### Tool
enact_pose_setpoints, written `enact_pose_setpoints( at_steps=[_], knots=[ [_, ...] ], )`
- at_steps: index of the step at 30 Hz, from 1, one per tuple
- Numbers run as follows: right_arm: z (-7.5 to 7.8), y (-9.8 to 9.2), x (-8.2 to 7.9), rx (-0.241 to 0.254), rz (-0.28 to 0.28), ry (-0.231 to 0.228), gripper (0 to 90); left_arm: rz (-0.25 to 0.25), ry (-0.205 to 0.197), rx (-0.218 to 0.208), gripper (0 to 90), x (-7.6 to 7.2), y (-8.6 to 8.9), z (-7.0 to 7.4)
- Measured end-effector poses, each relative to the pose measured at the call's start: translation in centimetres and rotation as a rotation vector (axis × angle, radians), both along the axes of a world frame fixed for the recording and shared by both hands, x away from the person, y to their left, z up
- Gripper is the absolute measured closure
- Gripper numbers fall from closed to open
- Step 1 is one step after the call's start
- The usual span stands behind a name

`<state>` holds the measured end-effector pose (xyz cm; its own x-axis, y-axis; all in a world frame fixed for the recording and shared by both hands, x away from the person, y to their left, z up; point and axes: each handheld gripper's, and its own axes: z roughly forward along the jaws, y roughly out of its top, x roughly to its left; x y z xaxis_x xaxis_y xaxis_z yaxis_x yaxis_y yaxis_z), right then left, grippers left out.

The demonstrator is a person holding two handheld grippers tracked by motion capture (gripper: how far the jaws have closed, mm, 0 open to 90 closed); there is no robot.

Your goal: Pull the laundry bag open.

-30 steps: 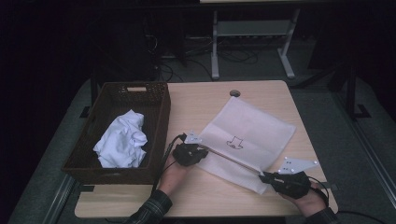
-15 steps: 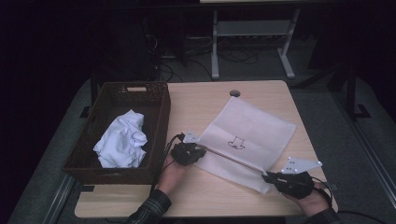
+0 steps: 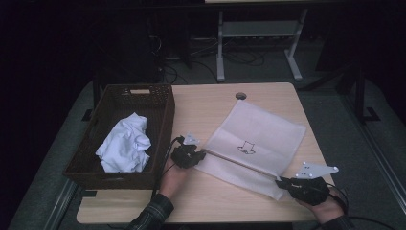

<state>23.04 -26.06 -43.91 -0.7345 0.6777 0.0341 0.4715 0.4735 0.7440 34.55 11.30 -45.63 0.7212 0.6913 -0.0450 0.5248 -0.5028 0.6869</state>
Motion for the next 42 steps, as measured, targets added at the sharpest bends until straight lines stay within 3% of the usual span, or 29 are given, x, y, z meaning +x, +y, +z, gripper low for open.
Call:
enact_pose_setpoints(
  at_steps=[2, 3, 5, 8, 10, 17, 25, 27, 42],
  knots=[
    [0.0, 0.0, 0.0, -0.008, -0.004, 0.004, 82.7, 0.015, 0.020, -0.009, 87.5, 0.1, 0.1, -0.2],
    [0.0, -0.1, 0.0, -0.026, -0.023, 0.007, 82.7, 0.032, 0.003, 0.023, 87.5, 0.1, 0.0, -0.3],
    [0.0, -0.4, 0.1, -0.023, -0.028, 0.006, 82.7, 0.056, 0.026, -0.015, 87.5, 0.4, 0.4, -0.4],
    [-0.1, -0.8, 0.3, -0.010, -0.038, 0.001, 82.6, 0.046, 0.005, -0.005, 87.4, 0.4, -0.1, 0.0],
    [0.0, -1.0, 0.4, -0.003, -0.046, -0.003, 82.4, 0.042, 0.016, -0.027, 87.2, 0.7, 0.1, 0.1],
    [-0.3, -1.4, 1.1, -0.004, -0.071, -0.021, 81.8, 0.030, 0.021, -0.020, 86.9, 2.1, -0.7, -0.1],
    [-0.7, -1.8, 2.2, -0.006, -0.101, -0.025, 80.1, 0.043, 0.021, -0.049, 86.3, 3.8, -1.3, 0.1],
    [-0.8, -2.1, 3.2, -0.001, -0.126, -0.033, 79.8, 0.047, 0.030, -0.077, 86.3, 4.7, -1.4, 0.1],
    [-1.1, -4.2, 7.1, 0.036, -0.222, -0.049, 78.9, 0.058, 0.032, -0.082, 86.3, 8.3, -3.4, 0.2]
  ],
)
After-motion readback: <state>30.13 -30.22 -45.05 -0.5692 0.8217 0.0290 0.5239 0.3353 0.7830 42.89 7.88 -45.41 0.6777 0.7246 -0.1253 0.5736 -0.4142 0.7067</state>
